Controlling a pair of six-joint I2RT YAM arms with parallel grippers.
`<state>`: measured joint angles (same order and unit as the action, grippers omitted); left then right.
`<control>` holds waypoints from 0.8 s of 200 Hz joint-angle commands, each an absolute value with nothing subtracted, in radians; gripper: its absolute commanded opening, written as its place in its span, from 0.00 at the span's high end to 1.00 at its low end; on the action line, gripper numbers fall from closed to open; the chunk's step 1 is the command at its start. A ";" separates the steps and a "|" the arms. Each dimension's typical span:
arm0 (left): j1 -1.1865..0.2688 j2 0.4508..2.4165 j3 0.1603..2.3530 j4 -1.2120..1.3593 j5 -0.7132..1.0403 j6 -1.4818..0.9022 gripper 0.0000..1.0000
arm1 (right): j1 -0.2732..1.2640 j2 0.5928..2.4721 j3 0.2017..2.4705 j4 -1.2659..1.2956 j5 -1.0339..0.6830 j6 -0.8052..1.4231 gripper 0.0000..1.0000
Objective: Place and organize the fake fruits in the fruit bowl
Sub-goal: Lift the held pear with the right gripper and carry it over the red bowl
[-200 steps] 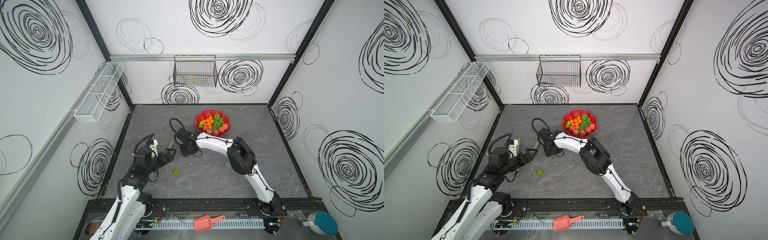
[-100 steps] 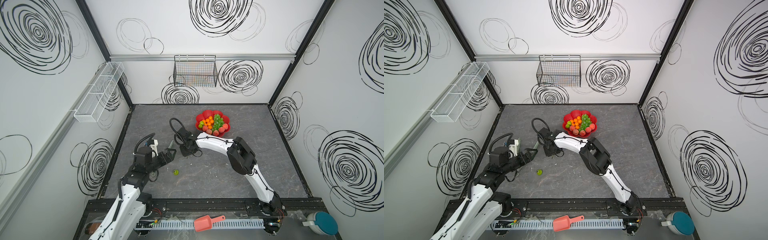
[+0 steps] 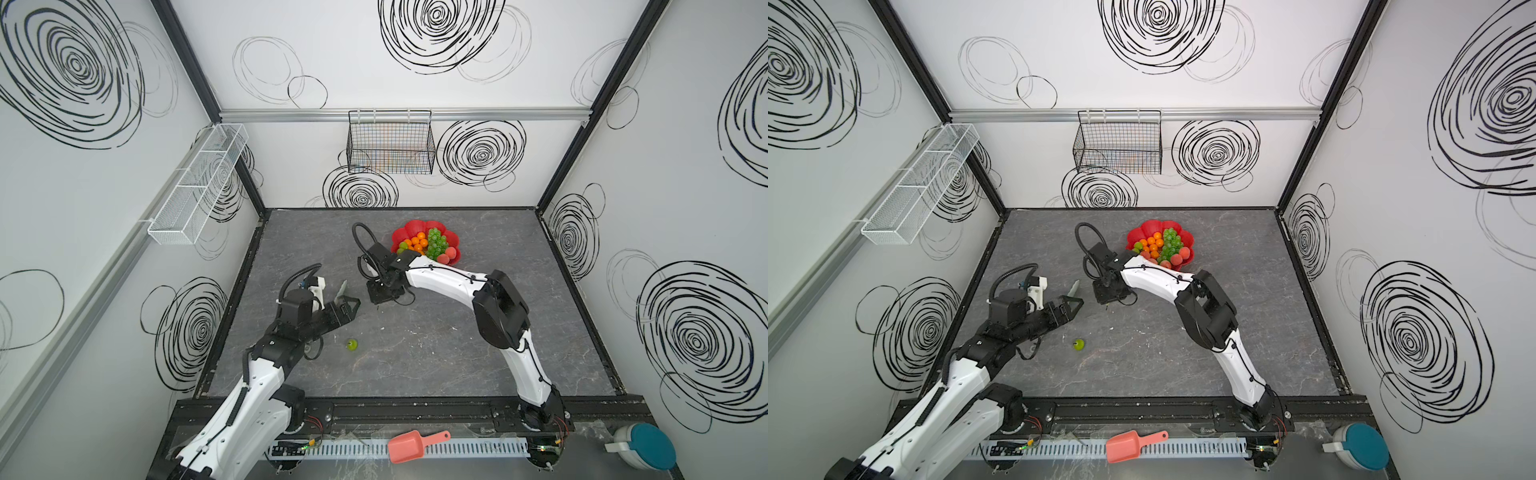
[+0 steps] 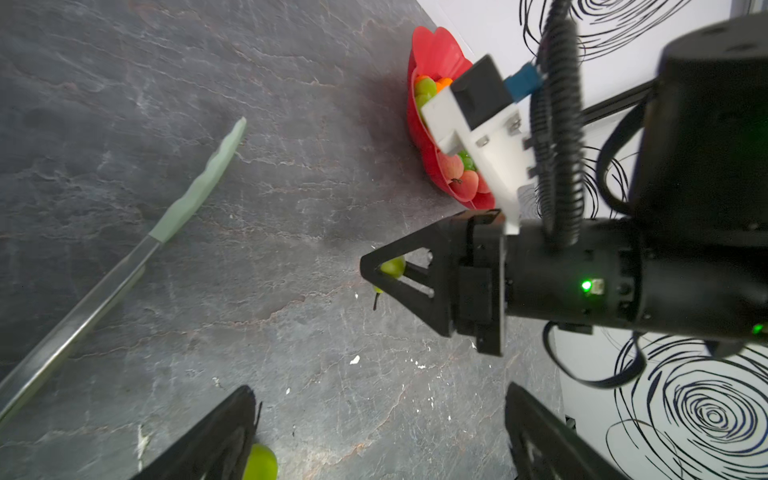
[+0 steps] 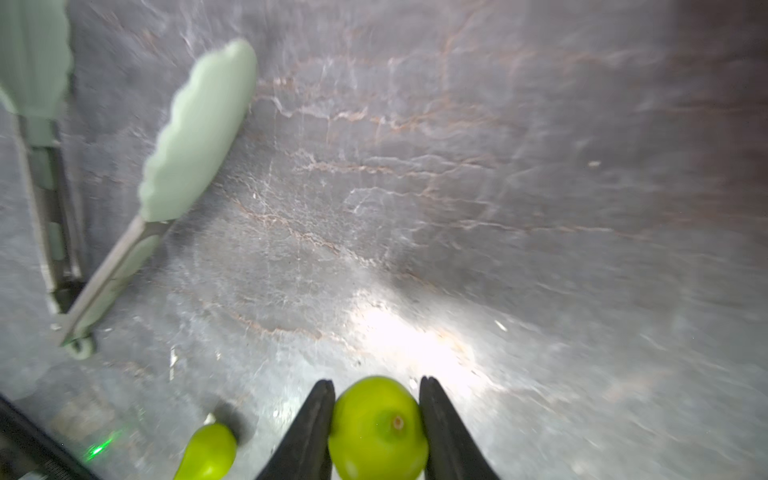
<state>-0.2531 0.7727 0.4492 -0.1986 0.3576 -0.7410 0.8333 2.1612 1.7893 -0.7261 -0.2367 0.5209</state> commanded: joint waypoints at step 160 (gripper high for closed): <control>-0.398 1.306 0.848 0.124 0.244 -0.698 0.04 | 0.424 2.165 1.972 -0.695 -0.318 0.454 0.67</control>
<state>-0.3992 1.2568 0.7834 0.0406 0.2424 -0.7258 0.4465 2.1056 1.8919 -0.6895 -0.3038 0.4675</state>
